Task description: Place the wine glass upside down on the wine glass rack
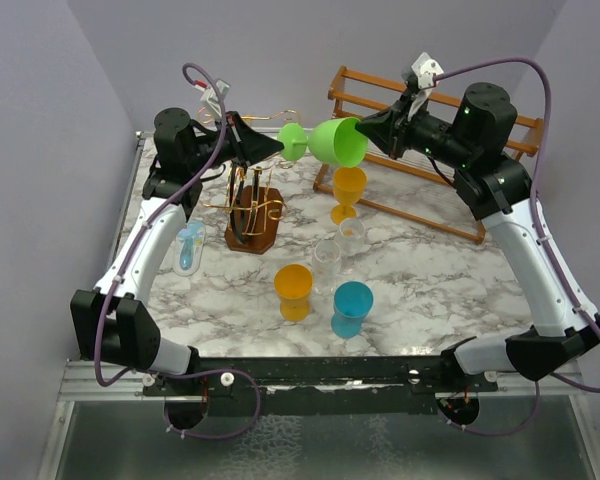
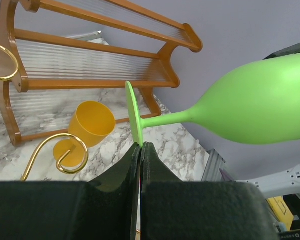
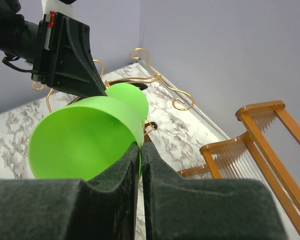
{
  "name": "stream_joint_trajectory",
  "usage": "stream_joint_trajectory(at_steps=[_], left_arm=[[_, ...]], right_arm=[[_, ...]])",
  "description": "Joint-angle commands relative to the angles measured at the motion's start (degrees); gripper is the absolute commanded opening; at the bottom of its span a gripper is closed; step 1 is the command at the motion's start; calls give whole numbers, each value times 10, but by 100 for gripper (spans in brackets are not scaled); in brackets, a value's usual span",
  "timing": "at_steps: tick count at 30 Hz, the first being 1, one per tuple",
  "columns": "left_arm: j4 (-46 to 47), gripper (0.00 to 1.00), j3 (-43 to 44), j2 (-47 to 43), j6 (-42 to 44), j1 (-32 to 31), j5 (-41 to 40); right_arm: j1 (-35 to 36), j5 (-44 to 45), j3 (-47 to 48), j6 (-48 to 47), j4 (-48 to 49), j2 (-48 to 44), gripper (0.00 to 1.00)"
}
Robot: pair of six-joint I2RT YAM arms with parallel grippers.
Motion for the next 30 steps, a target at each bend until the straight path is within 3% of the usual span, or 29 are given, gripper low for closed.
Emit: stream_joint_trajectory(at_steps=[1, 10, 14, 20, 30], left_arm=[[34, 0, -19, -17, 2, 2, 4], [11, 0, 1, -34, 1, 76, -5], [-84, 0, 54, -47, 72, 136, -42], [-241, 0, 143, -84, 342, 153, -270], [-318, 0, 252, -90, 585, 152, -544]], right_arm=[[1, 0, -16, -6, 24, -24, 13], [1, 23, -27, -40, 9, -43, 64], [1, 54, -23, -60, -1, -53, 81], [1, 86, -23, -92, -26, -60, 85], [1, 99, -55, -124, -43, -69, 85]])
